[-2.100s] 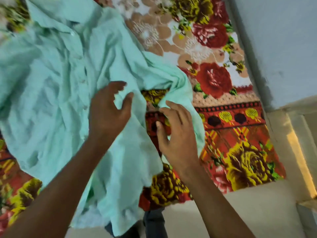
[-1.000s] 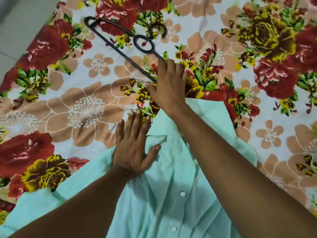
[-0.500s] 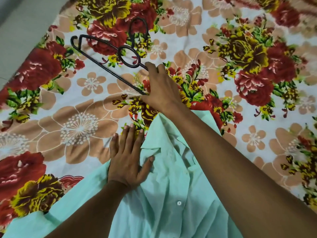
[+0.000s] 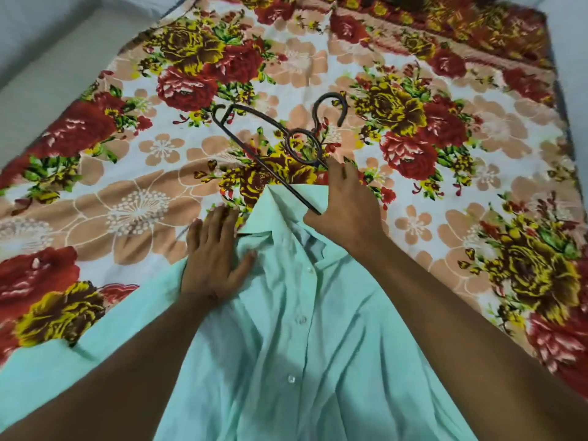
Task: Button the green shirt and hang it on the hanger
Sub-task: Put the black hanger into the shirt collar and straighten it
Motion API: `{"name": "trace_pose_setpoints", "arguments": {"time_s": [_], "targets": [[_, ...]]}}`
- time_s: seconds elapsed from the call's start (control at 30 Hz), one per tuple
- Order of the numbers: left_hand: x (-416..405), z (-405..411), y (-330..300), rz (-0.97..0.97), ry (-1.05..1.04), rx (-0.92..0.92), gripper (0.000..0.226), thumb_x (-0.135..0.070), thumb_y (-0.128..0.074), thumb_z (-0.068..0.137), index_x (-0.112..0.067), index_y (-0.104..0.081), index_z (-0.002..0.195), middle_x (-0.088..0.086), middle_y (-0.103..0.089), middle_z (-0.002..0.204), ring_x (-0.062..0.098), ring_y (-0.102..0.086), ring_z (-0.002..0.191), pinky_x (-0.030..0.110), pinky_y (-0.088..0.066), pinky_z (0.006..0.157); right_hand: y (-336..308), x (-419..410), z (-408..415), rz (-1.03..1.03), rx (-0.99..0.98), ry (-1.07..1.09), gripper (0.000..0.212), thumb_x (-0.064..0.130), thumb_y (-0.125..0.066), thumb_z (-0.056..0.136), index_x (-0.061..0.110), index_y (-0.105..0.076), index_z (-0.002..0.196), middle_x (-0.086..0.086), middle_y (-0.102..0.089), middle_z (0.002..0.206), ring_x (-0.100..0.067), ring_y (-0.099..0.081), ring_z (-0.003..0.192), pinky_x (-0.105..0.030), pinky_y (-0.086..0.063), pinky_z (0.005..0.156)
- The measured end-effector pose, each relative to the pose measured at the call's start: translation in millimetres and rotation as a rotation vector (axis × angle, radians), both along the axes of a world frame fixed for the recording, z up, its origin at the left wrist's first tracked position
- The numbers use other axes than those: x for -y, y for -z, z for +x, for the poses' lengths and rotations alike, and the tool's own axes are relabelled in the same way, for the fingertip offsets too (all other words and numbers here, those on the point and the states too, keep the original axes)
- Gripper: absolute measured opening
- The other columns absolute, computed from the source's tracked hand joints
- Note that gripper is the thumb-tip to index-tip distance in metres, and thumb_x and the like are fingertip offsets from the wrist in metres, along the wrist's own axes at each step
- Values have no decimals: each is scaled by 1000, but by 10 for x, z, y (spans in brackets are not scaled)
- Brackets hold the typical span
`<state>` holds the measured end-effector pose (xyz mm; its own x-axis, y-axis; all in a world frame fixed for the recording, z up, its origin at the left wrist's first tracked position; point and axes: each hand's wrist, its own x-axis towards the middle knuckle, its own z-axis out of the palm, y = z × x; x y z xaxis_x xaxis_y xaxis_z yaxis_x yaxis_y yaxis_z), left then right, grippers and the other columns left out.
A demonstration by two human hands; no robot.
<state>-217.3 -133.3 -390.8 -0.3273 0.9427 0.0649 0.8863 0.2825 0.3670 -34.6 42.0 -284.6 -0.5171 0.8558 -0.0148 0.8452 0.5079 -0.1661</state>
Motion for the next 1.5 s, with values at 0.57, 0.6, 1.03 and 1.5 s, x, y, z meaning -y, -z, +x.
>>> {"name": "trace_pose_setpoints", "arguments": {"time_s": [0.57, 0.6, 1.03, 1.5], "targets": [[-438, 508, -762, 258, -483, 489, 21, -7, -59, 81, -10, -64, 101, 3, -68, 82, 28, -65, 86, 32, -43, 70, -235, 328, 1498, 271, -119, 156, 96, 8, -77, 57, 15, -43, 147, -9, -45, 134, -29, -37, 132, -53, -11, 127], [-437, 462, -805, 307, -490, 508, 23, -6, -59, 82, -11, -62, 104, 2, -67, 80, 29, -65, 84, 34, -44, 69, -251, 341, 1495, 257, -121, 157, 96, 7, -77, 57, 15, -43, 147, -10, -45, 135, -30, -37, 135, -53, -8, 127], [-547, 600, -1021, 431, -181, 580, 14, -1, -65, 88, -13, -59, 94, -4, -61, 78, 7, -56, 70, 25, -44, 65, -345, 387, 1013, 132, -110, -235, 96, -2, -73, 58, 16, -48, 149, -6, -47, 144, -27, -35, 146, -47, 5, 128], [-516, 505, -1106, 415, -27, 308, 19, -7, -65, 86, -10, -63, 105, 3, -67, 101, 30, -61, 106, 33, -44, 90, -107, 383, 721, -42, 121, -242, 95, 26, -82, 73, 19, -34, 155, 0, -44, 153, -22, -36, 148, -50, -3, 128]]}}
